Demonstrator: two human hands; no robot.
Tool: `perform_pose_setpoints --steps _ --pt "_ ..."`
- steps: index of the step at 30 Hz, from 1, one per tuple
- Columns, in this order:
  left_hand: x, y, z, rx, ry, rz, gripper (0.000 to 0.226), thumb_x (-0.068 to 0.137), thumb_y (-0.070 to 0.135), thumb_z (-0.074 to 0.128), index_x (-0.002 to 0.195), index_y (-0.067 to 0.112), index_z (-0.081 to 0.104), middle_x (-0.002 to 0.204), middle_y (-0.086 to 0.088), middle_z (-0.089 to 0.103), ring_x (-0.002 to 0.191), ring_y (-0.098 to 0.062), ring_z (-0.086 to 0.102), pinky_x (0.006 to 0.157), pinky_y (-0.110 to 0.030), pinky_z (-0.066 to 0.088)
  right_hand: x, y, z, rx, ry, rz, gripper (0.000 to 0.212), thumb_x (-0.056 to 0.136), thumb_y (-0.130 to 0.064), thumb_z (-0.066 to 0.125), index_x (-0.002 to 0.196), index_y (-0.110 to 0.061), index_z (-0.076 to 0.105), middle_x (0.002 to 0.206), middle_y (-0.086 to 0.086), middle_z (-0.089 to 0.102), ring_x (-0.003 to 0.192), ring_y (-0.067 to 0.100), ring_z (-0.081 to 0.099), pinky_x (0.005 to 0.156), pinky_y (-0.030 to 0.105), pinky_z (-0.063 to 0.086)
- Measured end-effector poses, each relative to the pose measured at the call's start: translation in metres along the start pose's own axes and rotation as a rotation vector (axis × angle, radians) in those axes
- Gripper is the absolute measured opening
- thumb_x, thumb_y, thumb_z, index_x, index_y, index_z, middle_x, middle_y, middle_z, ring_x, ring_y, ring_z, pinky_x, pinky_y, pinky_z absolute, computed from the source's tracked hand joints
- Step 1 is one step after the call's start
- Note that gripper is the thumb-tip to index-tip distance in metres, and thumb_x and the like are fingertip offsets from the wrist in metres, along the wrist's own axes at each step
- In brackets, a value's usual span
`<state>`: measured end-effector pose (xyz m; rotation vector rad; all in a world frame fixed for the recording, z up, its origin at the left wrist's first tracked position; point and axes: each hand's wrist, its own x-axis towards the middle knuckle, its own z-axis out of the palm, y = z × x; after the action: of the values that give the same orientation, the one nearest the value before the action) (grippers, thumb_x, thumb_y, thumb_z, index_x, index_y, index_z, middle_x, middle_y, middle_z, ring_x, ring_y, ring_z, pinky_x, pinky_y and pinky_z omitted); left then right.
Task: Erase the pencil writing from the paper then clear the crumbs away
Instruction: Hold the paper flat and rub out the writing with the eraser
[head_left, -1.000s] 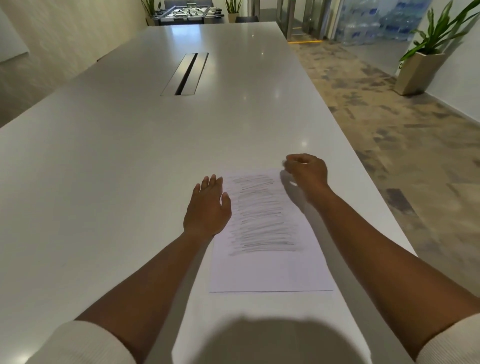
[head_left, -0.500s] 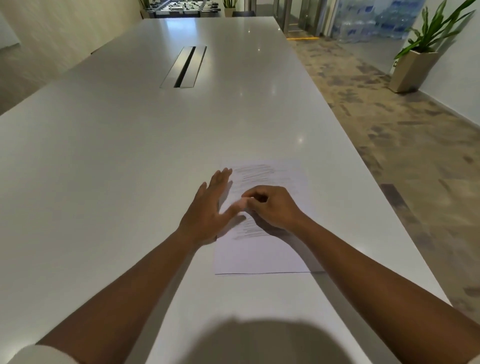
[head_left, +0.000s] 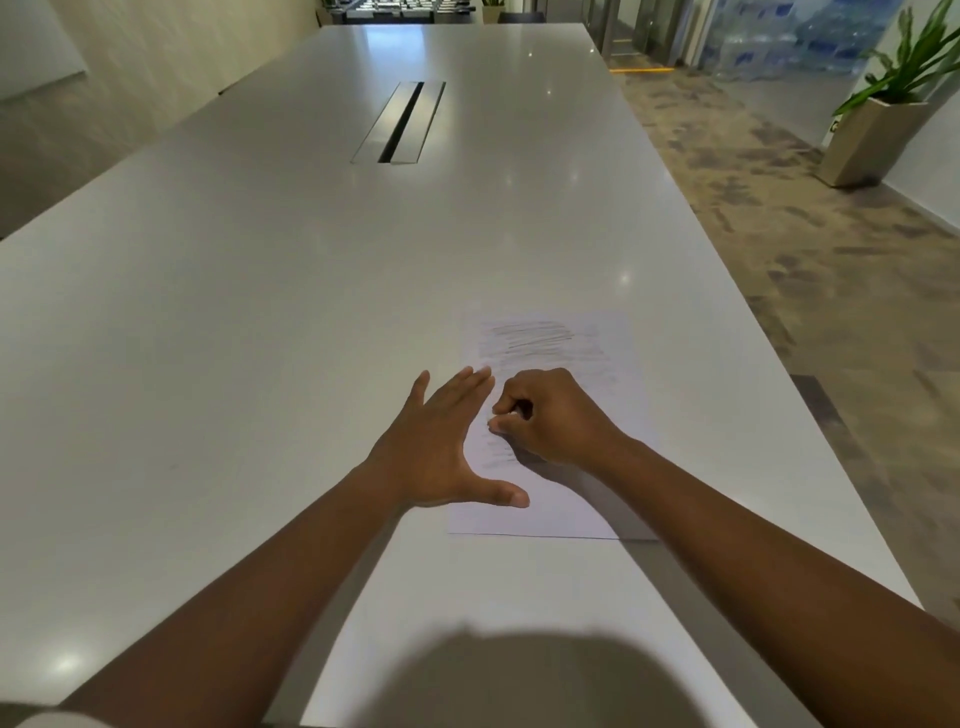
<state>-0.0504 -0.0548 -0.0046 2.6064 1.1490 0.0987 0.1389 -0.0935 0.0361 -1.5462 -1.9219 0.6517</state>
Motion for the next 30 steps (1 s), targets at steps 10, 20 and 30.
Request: perform_pose_setpoints --steps 10,20,30 --pt "0.001 0.000 0.002 -0.021 0.021 -0.007 0.145 0.054 0.111 0.040 0.166 0.027 0.002 0.172 0.015 -0.004 0.152 0.007 -0.018 0.127 -0.046 -0.012 -0.004 -0.005 0.001 -0.073 -0.024 -0.054 0.010 0.082 -0.020 0.075 0.077 -0.011 0.076 0.076 -0.002 0.071 0.076 0.012 0.057 0.070 0.027 0.043" --pt "0.000 0.004 -0.003 -0.018 0.000 -0.020 0.152 0.050 0.111 0.040 0.166 0.021 0.001 0.172 0.014 -0.007 0.151 0.007 -0.019 0.127 -0.049 -0.009 -0.021 -0.004 -0.002 -0.048 -0.202 -0.135 0.008 0.081 -0.019 0.075 0.073 -0.018 0.076 0.074 -0.006 0.070 0.068 0.007 0.063 0.063 0.026 0.050" --pt "0.000 0.002 -0.002 -0.022 0.004 -0.029 0.152 0.050 0.111 0.041 0.166 0.022 -0.001 0.172 0.013 -0.007 0.151 0.007 -0.020 0.127 -0.046 -0.010 -0.008 -0.003 -0.001 -0.095 -0.052 -0.155 0.012 0.086 -0.015 0.070 0.079 -0.008 0.077 0.077 0.003 0.071 0.075 0.018 0.061 0.068 0.031 0.048"
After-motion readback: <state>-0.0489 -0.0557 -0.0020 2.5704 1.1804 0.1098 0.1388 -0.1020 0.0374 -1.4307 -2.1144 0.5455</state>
